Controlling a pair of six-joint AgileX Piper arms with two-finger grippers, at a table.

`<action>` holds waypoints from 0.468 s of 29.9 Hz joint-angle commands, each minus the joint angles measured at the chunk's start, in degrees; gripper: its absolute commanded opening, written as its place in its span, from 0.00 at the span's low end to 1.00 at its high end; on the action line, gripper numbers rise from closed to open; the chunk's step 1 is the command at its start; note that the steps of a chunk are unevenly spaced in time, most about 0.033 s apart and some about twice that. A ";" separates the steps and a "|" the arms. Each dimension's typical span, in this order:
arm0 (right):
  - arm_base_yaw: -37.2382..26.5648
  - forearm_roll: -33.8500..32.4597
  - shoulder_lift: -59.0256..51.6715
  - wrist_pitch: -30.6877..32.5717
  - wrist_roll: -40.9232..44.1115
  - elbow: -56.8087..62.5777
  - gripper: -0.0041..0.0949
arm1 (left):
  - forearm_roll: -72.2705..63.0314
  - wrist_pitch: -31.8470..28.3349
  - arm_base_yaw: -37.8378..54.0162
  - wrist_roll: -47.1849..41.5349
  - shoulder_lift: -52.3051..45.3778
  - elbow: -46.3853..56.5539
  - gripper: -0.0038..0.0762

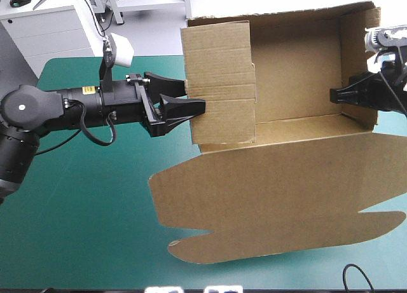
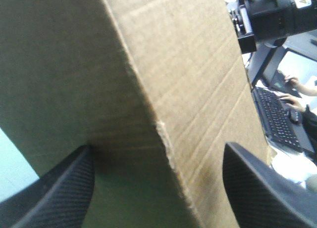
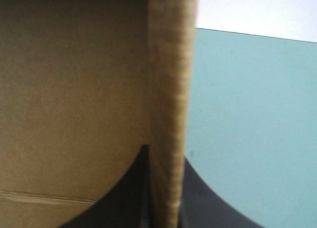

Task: Fold the box

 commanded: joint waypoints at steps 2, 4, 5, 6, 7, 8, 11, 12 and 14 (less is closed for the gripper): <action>-0.58 1.45 0.36 -5.49 1.58 -1.36 0.03 | 9.93 -6.43 -4.82 -9.06 1.08 -6.44 0.70; -0.58 1.46 0.76 -5.70 1.84 -1.36 0.03 | 17.94 -7.63 -7.30 -14.86 2.56 -9.24 0.70; -0.58 1.46 0.76 -5.82 1.84 -1.36 0.03 | 21.23 -7.98 -8.59 -17.27 3.24 -10.32 0.70; -0.58 1.60 0.90 -5.93 1.84 -1.36 0.03 | 25.24 -8.11 -9.84 -19.47 4.10 -11.60 0.70; -0.58 1.72 0.99 -6.26 2.01 -1.36 0.03 | 29.17 -8.25 -10.97 -22.29 4.89 -12.83 0.70; -0.58 1.71 0.99 -6.56 2.10 -1.36 0.04 | 32.95 -8.25 -11.81 -24.52 5.63 -14.10 0.70; -0.47 1.71 0.99 -7.40 2.69 -1.36 0.04 | 41.84 -8.14 -14.17 -30.64 8.18 -17.32 0.70; 0.02 1.42 0.99 -7.40 2.99 -1.36 0.04 | 44.20 -8.01 -14.70 -32.60 8.90 -18.42 0.70; 1.22 1.00 1.03 -7.60 3.62 -1.36 0.04 | 47.50 -7.55 -15.44 -34.93 10.02 -20.36 0.70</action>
